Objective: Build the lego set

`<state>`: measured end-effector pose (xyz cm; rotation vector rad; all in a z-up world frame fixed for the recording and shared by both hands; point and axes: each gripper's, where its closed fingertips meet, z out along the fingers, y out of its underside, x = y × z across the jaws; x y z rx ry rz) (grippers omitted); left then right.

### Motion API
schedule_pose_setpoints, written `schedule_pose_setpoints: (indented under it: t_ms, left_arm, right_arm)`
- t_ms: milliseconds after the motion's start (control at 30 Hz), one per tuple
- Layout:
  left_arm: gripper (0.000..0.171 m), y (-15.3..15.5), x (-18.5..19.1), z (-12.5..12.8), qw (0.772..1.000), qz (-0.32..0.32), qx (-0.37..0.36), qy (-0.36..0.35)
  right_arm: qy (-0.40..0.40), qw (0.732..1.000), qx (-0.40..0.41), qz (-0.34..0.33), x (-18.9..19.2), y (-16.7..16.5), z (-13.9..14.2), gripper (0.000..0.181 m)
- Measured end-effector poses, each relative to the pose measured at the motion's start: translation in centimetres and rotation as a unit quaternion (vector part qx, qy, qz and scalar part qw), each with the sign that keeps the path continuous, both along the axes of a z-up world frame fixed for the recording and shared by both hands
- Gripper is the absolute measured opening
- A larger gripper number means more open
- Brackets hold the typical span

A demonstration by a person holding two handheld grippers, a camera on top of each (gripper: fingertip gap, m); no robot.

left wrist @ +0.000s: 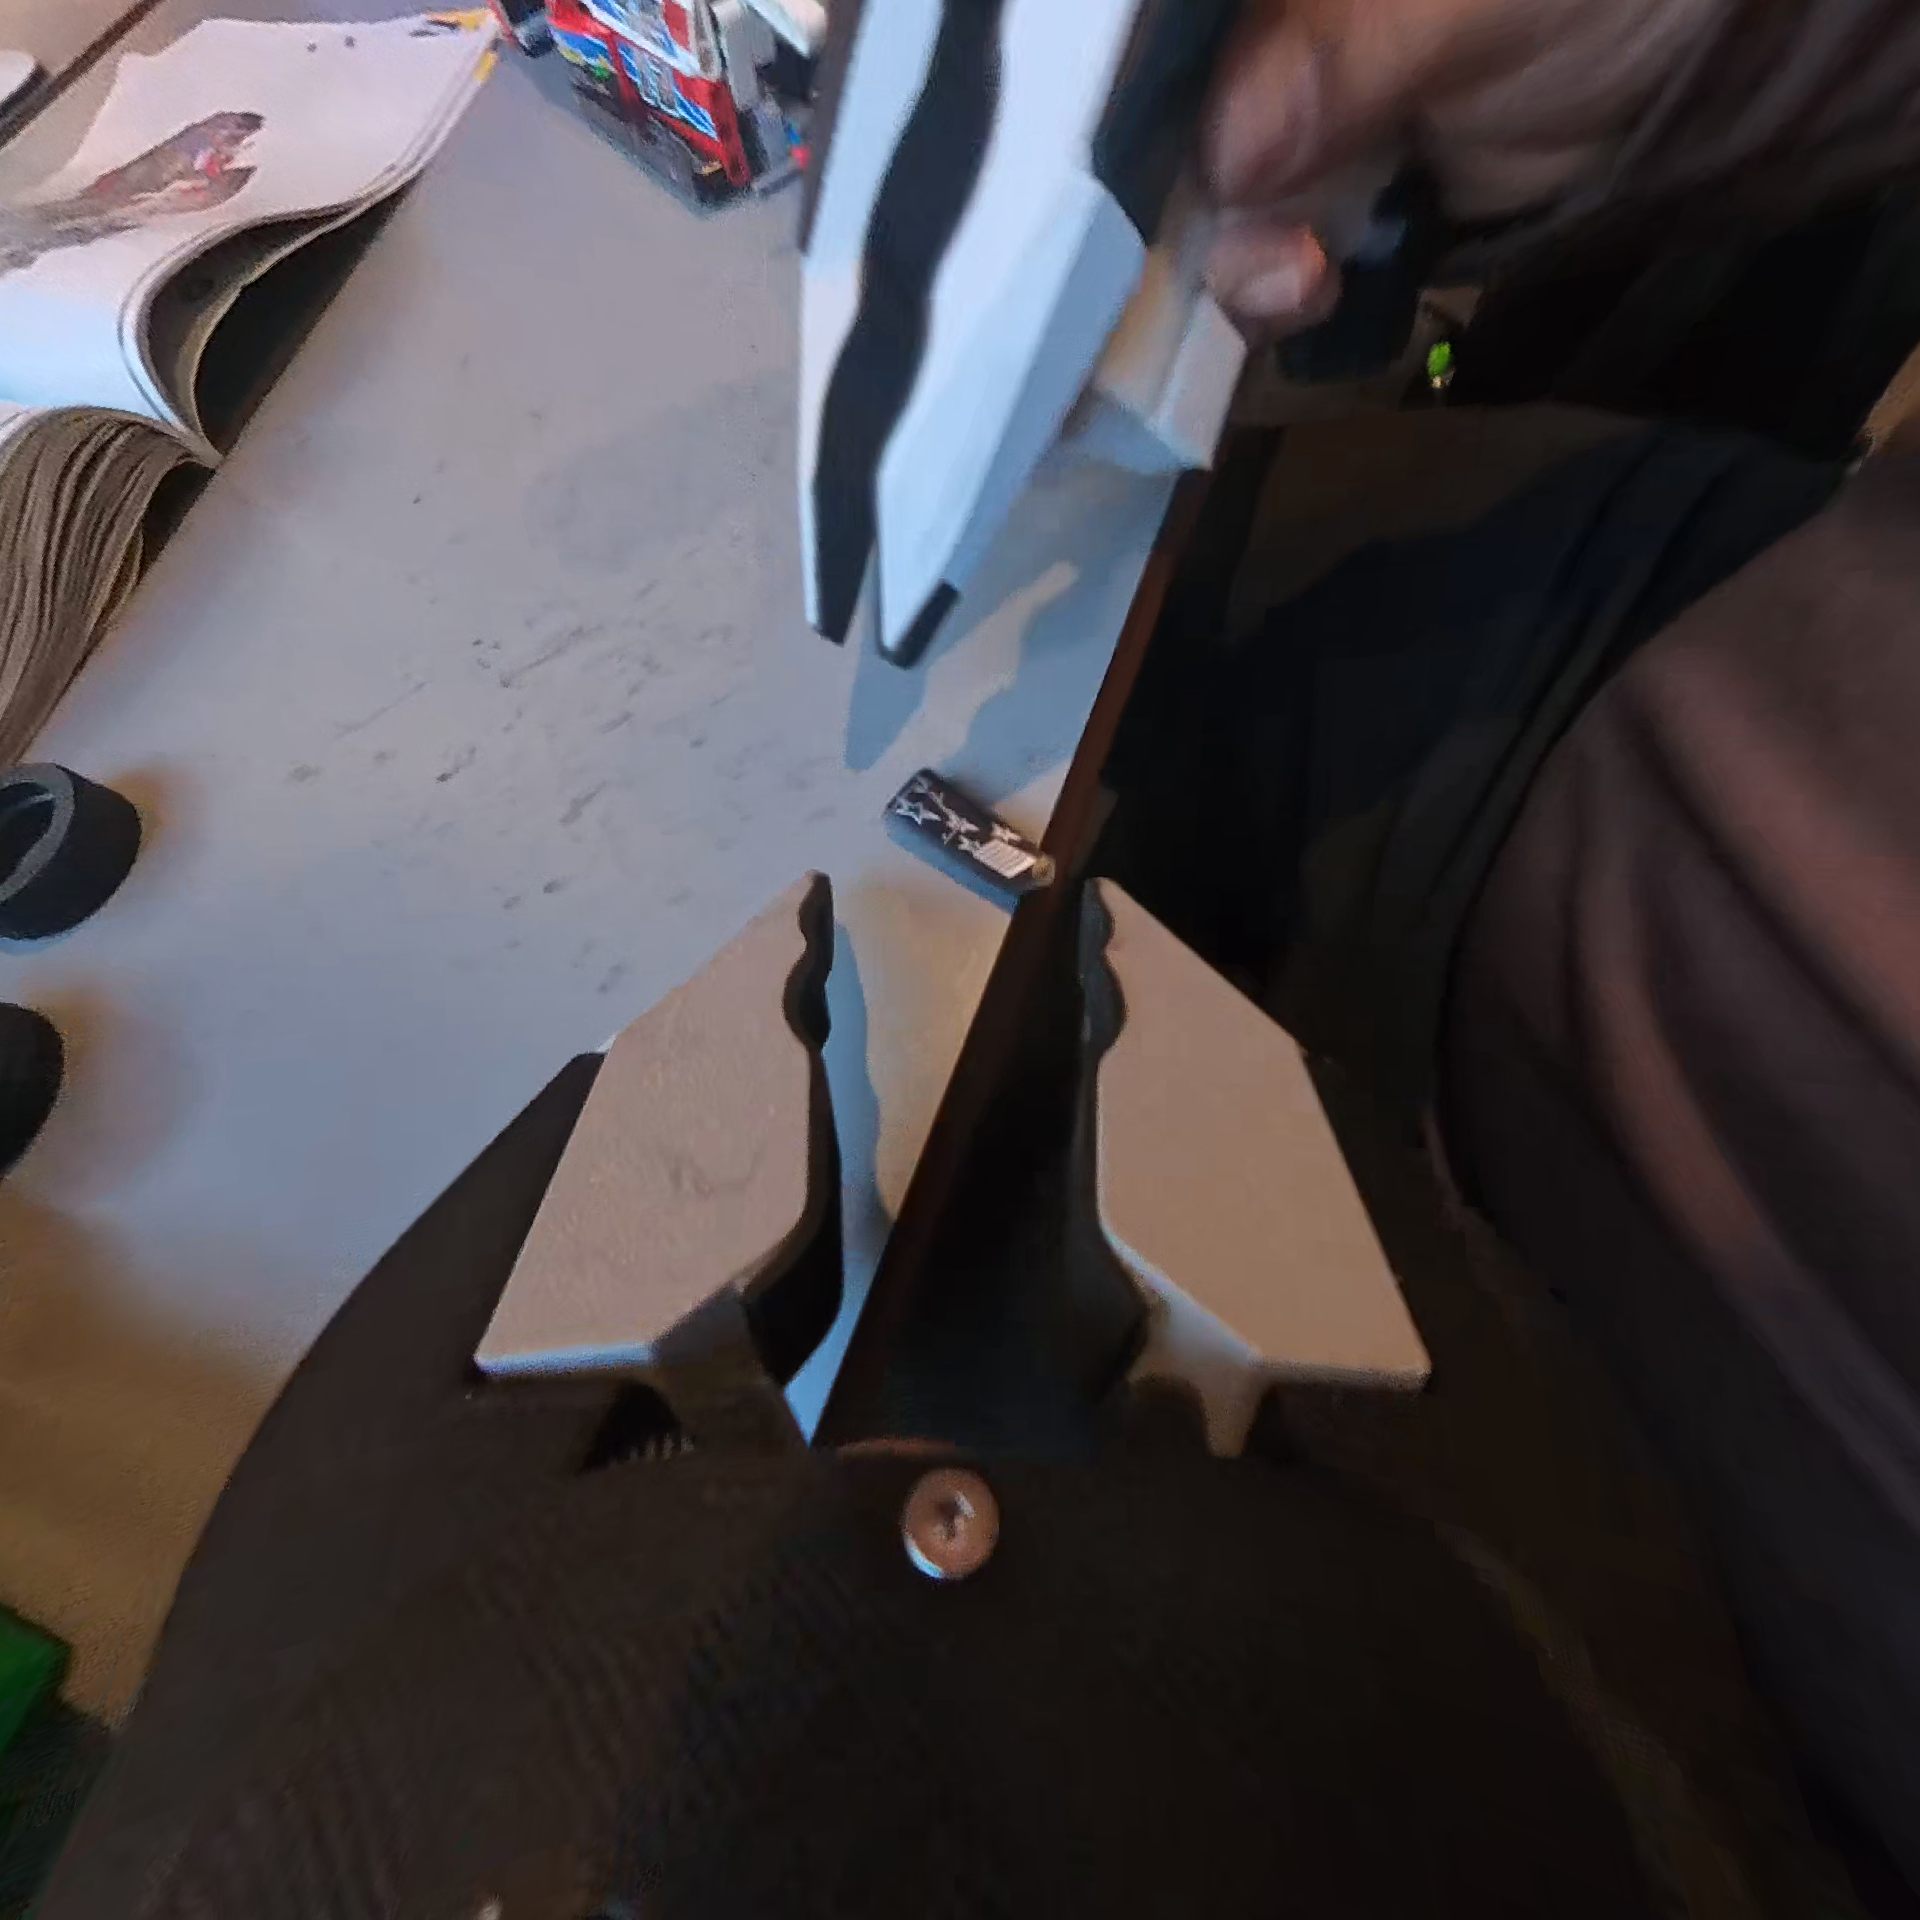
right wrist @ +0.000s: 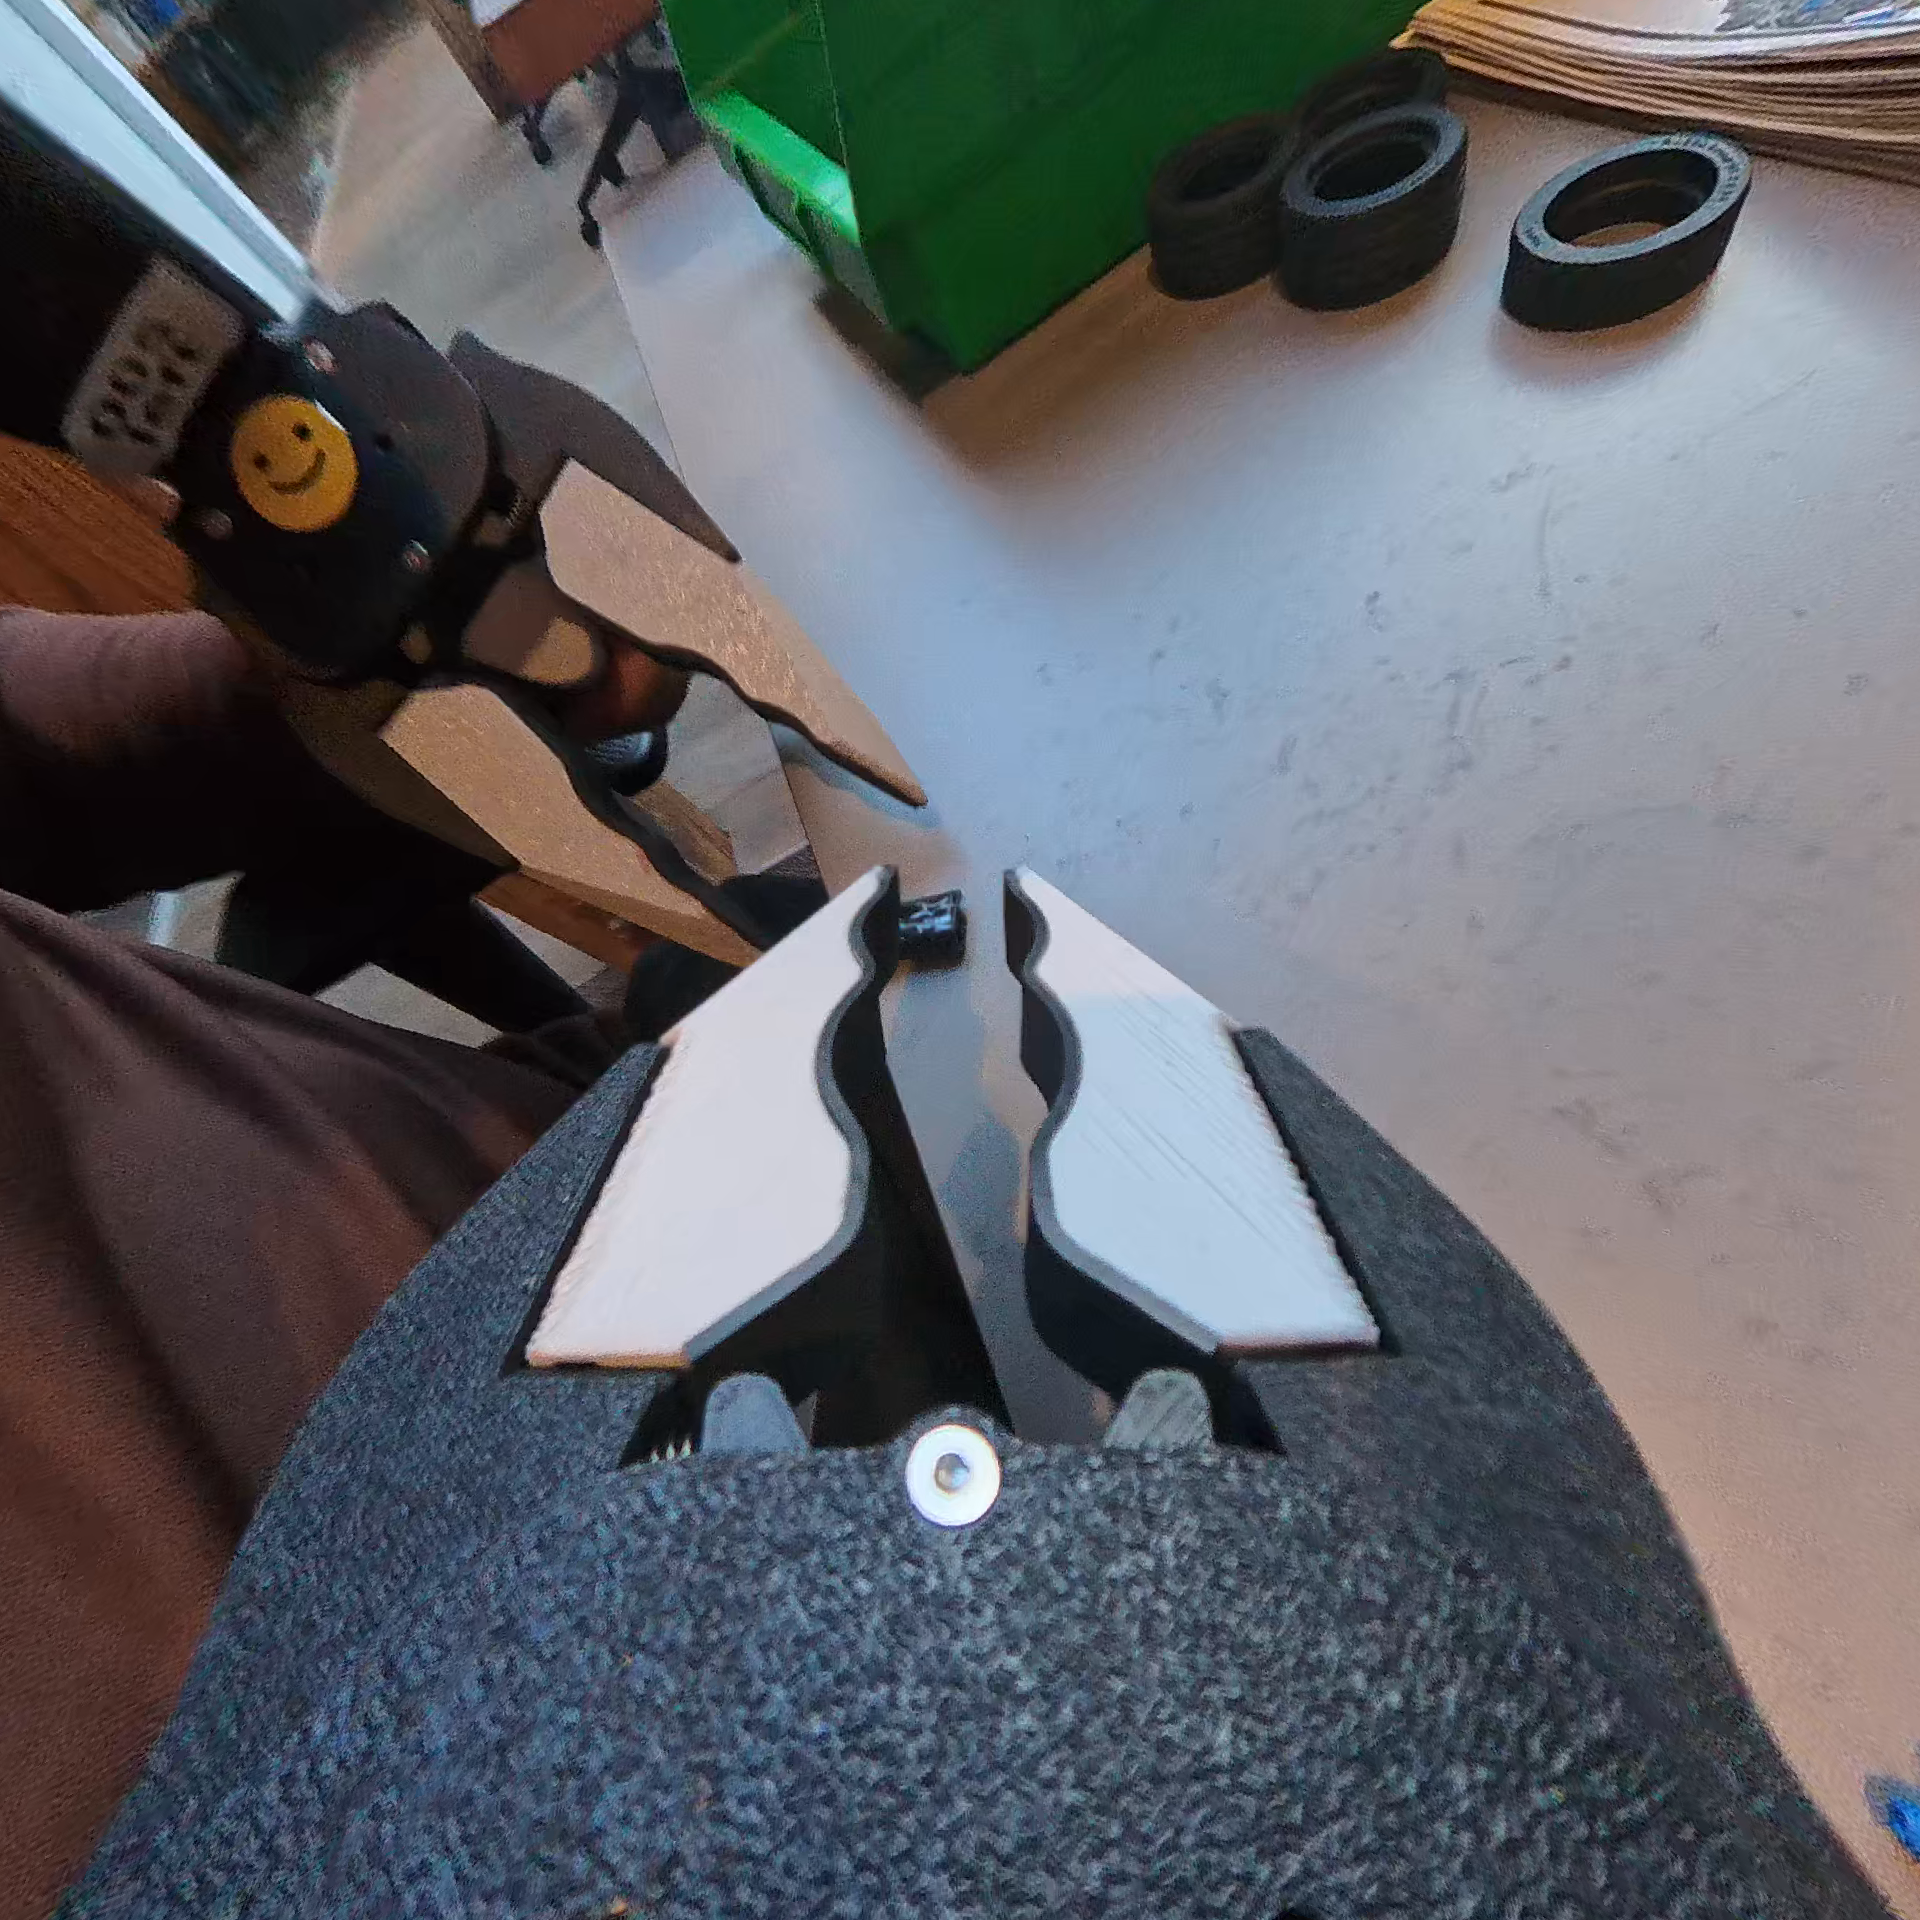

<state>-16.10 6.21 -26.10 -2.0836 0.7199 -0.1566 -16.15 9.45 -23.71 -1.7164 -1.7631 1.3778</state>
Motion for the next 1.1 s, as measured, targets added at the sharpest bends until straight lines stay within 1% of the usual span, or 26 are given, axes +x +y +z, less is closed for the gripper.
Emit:
schedule_pose_setpoints:
  t_ms: [100,200,300,400,533,700,833,867,967,1100]
  left_arm:
    - [0.043,0.6,-0.1,-0.1,1.0,0.03,-0.003,0.001]
    - [0.043,0.6,0.3,-0.8,0.999,0.028,-0.025,0.01]
    - [0.041,0.7,0.5,-1.1,0.999,0.029,-0.027,0.024]
    - [0.035,1.0,0.1,-1.1,0.998,0.043,-0.031,0.03]
    - [0.038,1.2,0.1,-1.1,0.997,0.052,-0.054,0.018]
    - [0.046,1.4,-0.2,-1.0,0.994,0.069,-0.082,-0.005]
    - [0.043,1.3,-0.3,-0.8,0.993,0.078,-0.084,-0.029]
    - [0.041,1.2,-0.3,-0.6,0.993,0.08,-0.084,-0.033]
    - [0.04,1.1,-0.2,0.1,0.992,0.074,-0.088,-0.047]
    - [0.04,1.4,-1.0,-0.1,0.99,0.086,-0.11,-0.033]
  right_arm:
    - [-0.009,0.999,0.048,0.0,-0.1,-0.3,-0.9,0.025]
    - [-0.014,0.997,0.079,0.005,-0.6,-0.9,-1.6,0.026]
    - [-0.026,0.994,0.104,0.012,-0.9,-1.2,-2.5,0.025]
    - [-0.025,0.992,0.125,0.01,-0.9,-0.9,-2.8,0.02]
    - [-0.035,0.986,0.16,-0.012,-1.2,0.5,-3.2,0.012]
    - [-0.043,0.988,0.149,-0.026,-1.4,1.0,-3.2,0.008]
    - [-0.045,0.987,0.148,-0.044,-1.0,2.0,-3.0,0.013]
    - [-0.042,0.988,0.142,-0.046,-0.8,2.1,-2.9,0.014]
    - [-0.034,0.99,0.125,-0.054,-0.3,2.8,-2.4,0.014]
    - [-0.02,0.992,0.098,-0.071,0.3,3.8,-1.5,0.014]
